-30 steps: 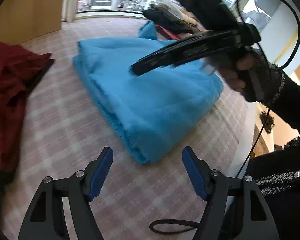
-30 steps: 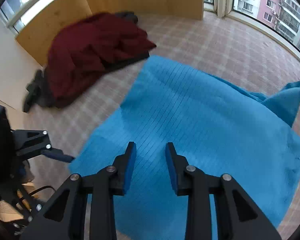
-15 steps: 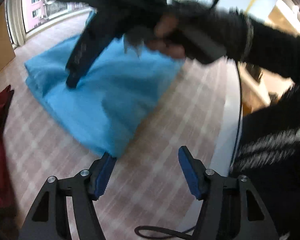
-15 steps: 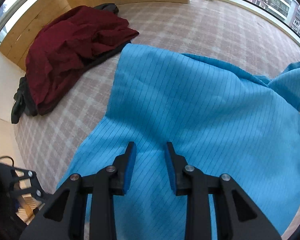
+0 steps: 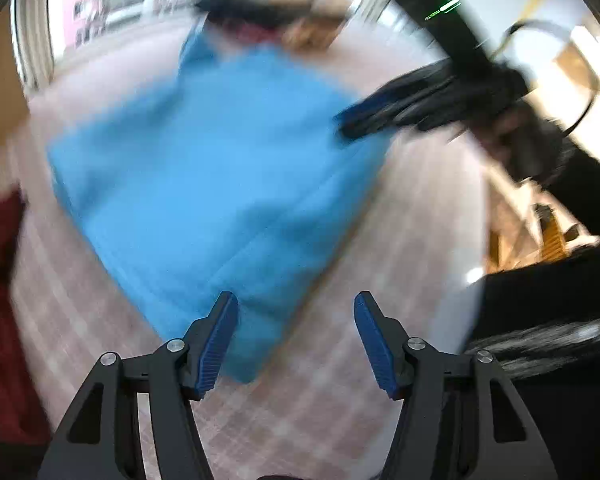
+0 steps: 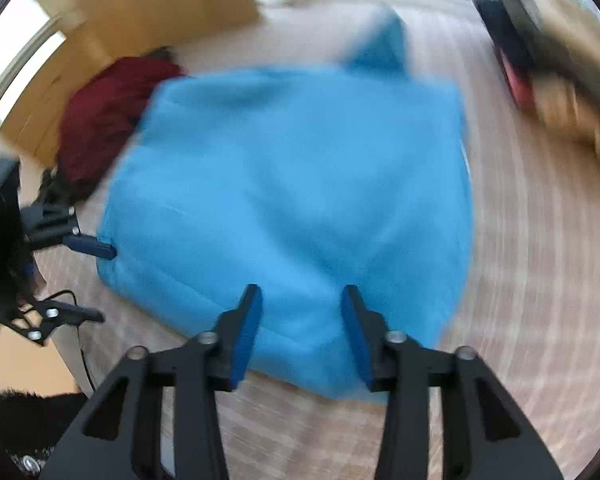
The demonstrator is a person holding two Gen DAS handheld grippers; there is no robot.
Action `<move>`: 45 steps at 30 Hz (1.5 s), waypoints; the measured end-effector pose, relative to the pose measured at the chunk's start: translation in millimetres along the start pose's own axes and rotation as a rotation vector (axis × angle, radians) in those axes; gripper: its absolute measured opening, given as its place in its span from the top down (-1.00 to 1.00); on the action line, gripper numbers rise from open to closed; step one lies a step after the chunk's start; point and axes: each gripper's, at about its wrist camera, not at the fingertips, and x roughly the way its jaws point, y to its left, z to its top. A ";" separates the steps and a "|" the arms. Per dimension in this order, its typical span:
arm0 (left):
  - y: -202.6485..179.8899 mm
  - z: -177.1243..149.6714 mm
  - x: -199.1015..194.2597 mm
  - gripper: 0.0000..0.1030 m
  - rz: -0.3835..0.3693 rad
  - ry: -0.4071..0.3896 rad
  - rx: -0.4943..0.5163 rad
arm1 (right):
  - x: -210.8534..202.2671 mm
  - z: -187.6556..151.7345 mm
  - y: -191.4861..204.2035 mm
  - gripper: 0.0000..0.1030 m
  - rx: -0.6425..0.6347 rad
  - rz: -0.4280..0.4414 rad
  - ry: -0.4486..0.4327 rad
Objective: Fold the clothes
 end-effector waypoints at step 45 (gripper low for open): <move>113.7 82.6 23.2 0.61 0.290 -0.232 -0.429 | 30.6 87.4 -45.3 0.21 -0.156 -0.003 -0.249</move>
